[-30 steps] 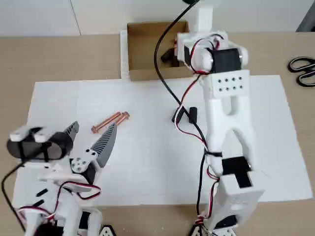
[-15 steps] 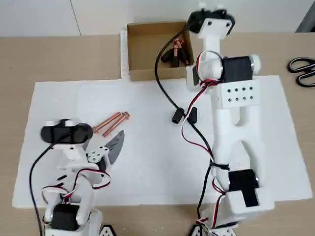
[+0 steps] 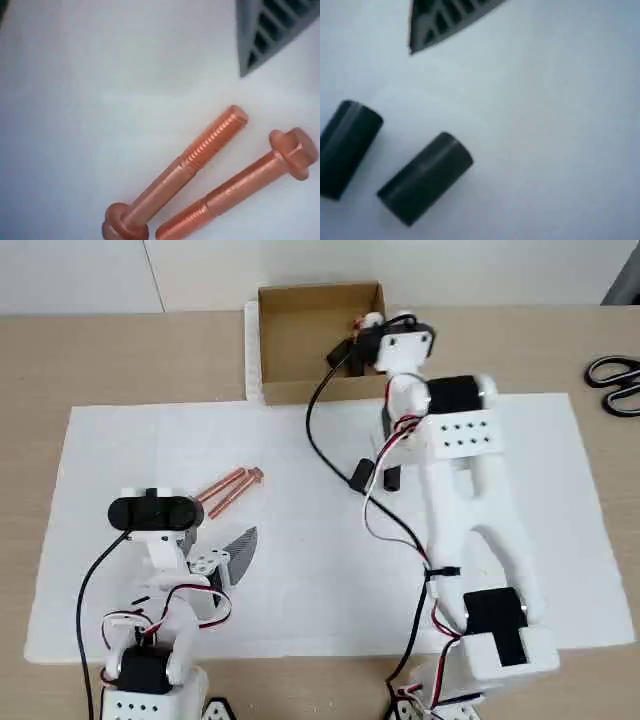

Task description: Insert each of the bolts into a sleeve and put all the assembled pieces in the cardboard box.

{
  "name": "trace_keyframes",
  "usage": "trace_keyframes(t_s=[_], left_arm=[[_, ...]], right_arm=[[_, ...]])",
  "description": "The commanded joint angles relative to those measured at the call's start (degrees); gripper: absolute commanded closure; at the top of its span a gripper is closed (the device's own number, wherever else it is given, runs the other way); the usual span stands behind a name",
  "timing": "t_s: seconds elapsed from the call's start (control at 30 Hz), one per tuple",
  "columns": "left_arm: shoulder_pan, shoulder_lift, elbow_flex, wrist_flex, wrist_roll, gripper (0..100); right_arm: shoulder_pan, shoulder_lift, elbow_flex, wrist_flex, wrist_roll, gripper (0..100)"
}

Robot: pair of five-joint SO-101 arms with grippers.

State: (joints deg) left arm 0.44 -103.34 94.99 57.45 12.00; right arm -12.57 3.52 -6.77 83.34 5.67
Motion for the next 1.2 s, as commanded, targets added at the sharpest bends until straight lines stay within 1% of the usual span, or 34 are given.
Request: trace_keyframes(t_s=[0.0, 0.07, 0.27, 0.37, 0.5, 0.63, 0.83, 1.17], left_arm=[[0.3, -0.4, -0.2, -1.3, -0.2, 70], [0.3, -0.4, -0.2, -1.3, -0.2, 70], [0.3, -0.4, -0.2, -1.3, -0.2, 70], [0.3, -0.4, -0.2, -1.3, -0.2, 70], [0.3, -0.4, -0.2, -1.3, -0.2, 70], [0.3, -0.4, -0.2, -1.3, -0.2, 70], [0.3, -0.4, -0.2, -1.3, -0.2, 70], [0.3, -0.4, -0.2, -1.3, -0.2, 70]], right_arm=[[-1.7, -2.7, 3.5, -5.3, 0.7, 61.2], [-2.5, -2.7, 6.2, -8.2, 0.6, 63.1], [-2.2, -2.7, 13.3, -15.0, 0.7, 76.5], [-2.2, -2.7, 15.9, -17.9, 0.8, 79.4], [-2.2, -2.7, 19.4, -23.5, 0.8, 80.0], [-1.0, -2.7, 21.6, -26.8, 0.7, 80.0], [2.2, -0.3, 21.5, -27.6, 0.8, 80.0], [1.8, 5.8, 21.2, -31.7, 0.5, 80.1]])
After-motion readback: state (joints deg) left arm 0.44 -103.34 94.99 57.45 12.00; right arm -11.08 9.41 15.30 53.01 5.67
